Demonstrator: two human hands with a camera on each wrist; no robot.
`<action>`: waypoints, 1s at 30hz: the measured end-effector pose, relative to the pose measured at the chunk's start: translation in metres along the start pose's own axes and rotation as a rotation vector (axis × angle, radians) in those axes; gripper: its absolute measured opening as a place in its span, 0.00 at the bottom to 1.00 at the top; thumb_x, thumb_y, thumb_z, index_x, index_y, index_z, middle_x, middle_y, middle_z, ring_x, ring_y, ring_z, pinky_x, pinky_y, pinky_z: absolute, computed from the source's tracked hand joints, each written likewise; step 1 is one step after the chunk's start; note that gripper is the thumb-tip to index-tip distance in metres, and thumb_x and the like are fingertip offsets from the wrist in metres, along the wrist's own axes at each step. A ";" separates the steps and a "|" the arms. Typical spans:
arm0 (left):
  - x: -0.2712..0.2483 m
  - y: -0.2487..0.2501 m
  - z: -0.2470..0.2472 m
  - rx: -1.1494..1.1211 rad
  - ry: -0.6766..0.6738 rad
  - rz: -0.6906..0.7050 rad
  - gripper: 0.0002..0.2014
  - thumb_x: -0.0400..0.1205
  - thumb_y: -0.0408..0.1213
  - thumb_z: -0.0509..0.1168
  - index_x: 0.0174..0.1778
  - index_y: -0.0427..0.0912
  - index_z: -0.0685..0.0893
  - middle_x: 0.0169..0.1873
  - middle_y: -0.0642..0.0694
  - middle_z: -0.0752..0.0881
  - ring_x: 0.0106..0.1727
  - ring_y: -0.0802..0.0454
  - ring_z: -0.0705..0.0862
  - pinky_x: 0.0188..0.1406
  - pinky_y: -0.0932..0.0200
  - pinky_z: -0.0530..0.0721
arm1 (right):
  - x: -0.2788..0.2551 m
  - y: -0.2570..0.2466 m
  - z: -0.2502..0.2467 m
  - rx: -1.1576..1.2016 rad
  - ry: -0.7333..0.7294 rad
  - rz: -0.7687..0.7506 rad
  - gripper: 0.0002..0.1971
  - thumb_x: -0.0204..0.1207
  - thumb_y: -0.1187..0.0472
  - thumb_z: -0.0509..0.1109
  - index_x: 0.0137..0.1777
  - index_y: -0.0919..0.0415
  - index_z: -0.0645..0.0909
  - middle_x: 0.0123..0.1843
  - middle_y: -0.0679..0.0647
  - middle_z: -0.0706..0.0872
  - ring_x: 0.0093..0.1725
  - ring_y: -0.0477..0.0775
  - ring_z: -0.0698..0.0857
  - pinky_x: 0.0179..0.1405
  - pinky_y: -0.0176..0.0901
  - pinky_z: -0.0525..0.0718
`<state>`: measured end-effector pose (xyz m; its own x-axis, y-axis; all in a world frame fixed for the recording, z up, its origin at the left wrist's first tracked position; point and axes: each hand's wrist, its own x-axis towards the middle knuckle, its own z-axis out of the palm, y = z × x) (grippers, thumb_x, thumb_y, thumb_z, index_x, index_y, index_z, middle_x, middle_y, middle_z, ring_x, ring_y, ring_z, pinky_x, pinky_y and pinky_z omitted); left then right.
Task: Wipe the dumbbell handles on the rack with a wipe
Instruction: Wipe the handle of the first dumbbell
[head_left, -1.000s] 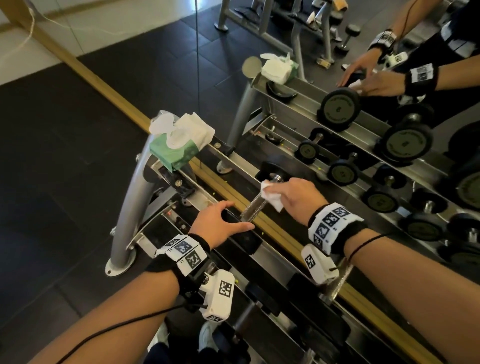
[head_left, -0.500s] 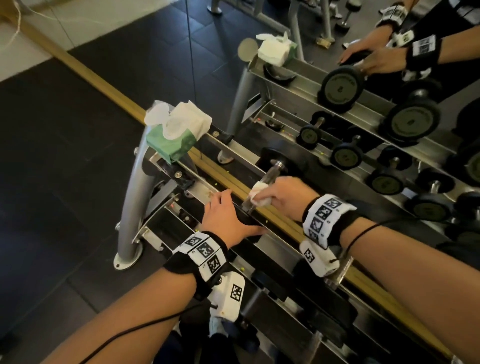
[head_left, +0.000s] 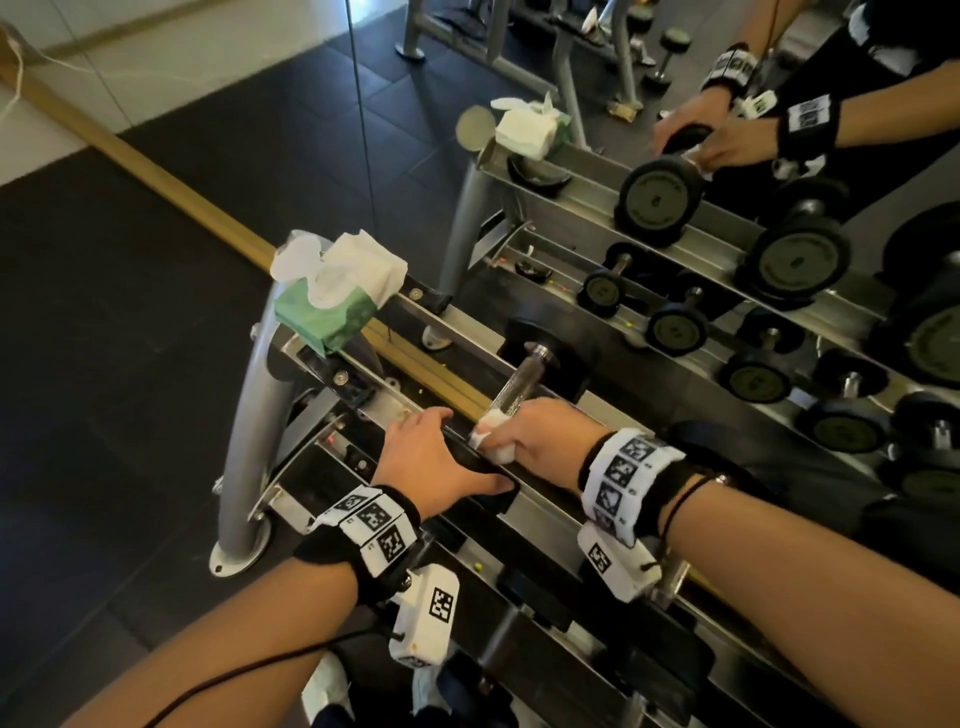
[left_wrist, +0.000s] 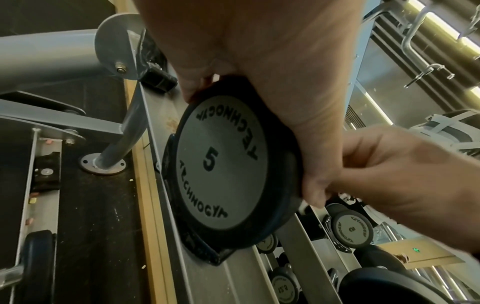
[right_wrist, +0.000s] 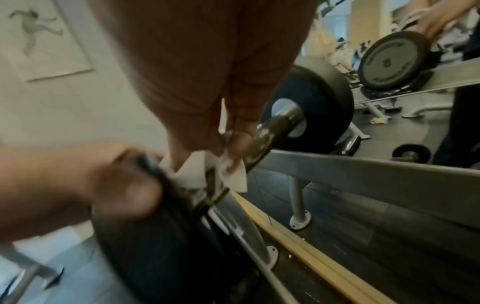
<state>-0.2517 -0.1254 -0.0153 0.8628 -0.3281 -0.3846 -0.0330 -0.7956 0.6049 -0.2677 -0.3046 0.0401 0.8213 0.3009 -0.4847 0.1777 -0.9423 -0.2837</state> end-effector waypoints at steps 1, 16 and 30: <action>0.000 0.000 -0.001 -0.005 -0.002 0.002 0.63 0.48 0.77 0.72 0.78 0.49 0.67 0.73 0.50 0.75 0.74 0.46 0.69 0.74 0.45 0.73 | 0.000 0.003 -0.007 0.035 -0.003 0.024 0.20 0.82 0.66 0.64 0.69 0.46 0.81 0.67 0.56 0.84 0.65 0.57 0.82 0.65 0.45 0.77; -0.028 0.016 -0.001 0.477 -0.004 0.552 0.25 0.74 0.42 0.73 0.67 0.63 0.76 0.64 0.54 0.71 0.69 0.48 0.64 0.79 0.43 0.59 | -0.060 0.053 -0.002 1.314 0.277 0.443 0.25 0.74 0.85 0.60 0.69 0.69 0.78 0.53 0.60 0.87 0.47 0.55 0.85 0.39 0.39 0.81; -0.014 -0.004 0.000 0.045 -0.007 0.458 0.24 0.62 0.39 0.83 0.49 0.66 0.86 0.47 0.66 0.69 0.53 0.58 0.66 0.62 0.51 0.68 | -0.077 0.057 0.024 0.958 0.396 0.318 0.19 0.78 0.73 0.68 0.56 0.46 0.83 0.53 0.47 0.87 0.50 0.41 0.86 0.41 0.29 0.83</action>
<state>-0.2633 -0.1177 -0.0119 0.7508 -0.6545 -0.0889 -0.4324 -0.5888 0.6829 -0.3339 -0.3776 0.0413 0.9020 -0.1679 -0.3978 -0.4309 -0.4104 -0.8037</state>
